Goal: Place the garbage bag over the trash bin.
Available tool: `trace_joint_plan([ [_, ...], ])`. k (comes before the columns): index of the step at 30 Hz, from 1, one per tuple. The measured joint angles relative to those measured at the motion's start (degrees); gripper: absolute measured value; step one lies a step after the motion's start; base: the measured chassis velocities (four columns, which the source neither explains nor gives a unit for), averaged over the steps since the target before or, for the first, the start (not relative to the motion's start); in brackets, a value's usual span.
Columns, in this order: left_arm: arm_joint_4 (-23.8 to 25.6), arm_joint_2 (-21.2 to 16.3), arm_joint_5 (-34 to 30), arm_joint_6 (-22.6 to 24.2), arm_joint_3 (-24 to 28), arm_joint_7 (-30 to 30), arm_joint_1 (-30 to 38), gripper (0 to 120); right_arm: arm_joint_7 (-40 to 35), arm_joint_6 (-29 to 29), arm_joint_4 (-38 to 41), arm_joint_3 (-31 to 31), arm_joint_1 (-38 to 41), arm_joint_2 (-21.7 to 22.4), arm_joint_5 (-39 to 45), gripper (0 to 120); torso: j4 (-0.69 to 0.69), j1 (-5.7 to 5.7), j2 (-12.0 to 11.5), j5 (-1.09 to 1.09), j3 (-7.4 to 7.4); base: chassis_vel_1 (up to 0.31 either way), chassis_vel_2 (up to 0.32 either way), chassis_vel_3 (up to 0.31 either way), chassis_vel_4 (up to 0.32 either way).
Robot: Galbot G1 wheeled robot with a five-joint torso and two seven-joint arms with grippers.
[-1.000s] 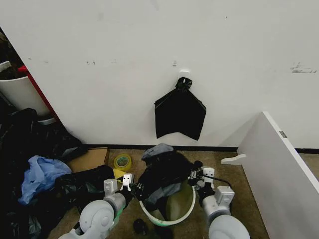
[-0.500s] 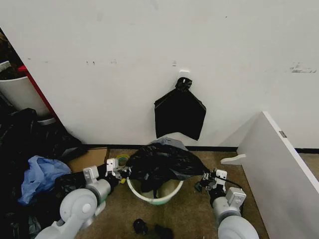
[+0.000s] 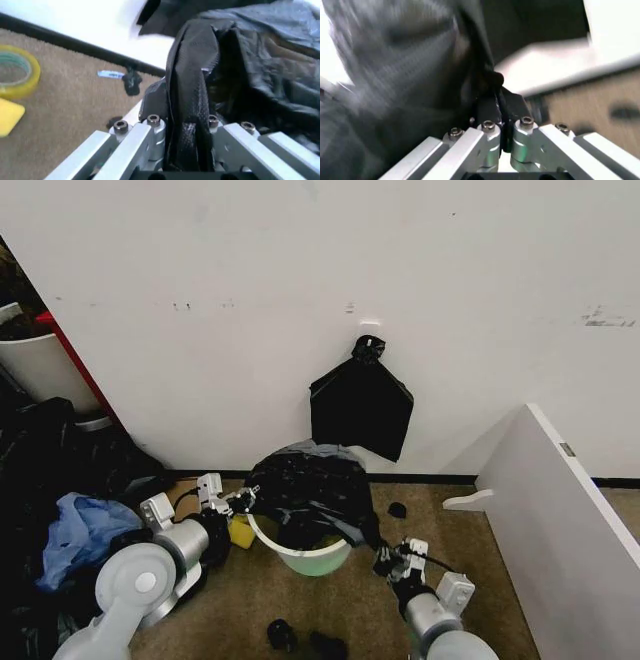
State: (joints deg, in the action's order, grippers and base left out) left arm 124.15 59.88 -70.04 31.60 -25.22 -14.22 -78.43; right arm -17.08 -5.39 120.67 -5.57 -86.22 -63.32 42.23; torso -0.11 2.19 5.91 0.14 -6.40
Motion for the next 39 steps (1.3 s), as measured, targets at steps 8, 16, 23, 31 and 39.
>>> trace_joint_plan([
  [8,0.5,1.8,-2.5,0.6,0.7,-1.5,2.5,6,6.2,-3.9,-5.7,-1.5,-1.8,0.7,-9.8,0,-0.01,0.00,0.0,0.03,0.00,0.000,0.000,0.000,0.000],
  [16,-1.8,1.6,-4.2,0.5,-2.0,-2.5,4.6,6,-3.9,-4.1,-3.5,-1.8,-2.2,0.2,-10.1,21,0.02,0.00,0.0,0.02,0.00,0.000,0.000,0.000,0.000],
  [23,-4.4,1.7,-2.2,-0.8,-2.0,-2.3,6.3,6,-12.0,-0.1,3.3,-1.3,-4.5,1.5,-9.1,46,0.00,0.00,0.0,0.01,0.00,0.000,0.000,0.000,0.000],
  [31,-4.4,3.0,2.5,-2.3,1.1,-2.0,6.8,6,4.4,-4.9,10.0,1.9,-9.1,4.6,-20.0,79,0.00,0.00,0.0,0.02,0.01,0.000,0.000,0.000,0.000],
  [39,-3.0,4.5,4.1,-2.4,2.8,-2.0,5.8,6,6.8,-1.8,6.4,2.7,-6.3,3.8,-37.5,94,0.00,0.00,0.0,0.02,0.00,0.000,0.000,0.000,0.000],
])
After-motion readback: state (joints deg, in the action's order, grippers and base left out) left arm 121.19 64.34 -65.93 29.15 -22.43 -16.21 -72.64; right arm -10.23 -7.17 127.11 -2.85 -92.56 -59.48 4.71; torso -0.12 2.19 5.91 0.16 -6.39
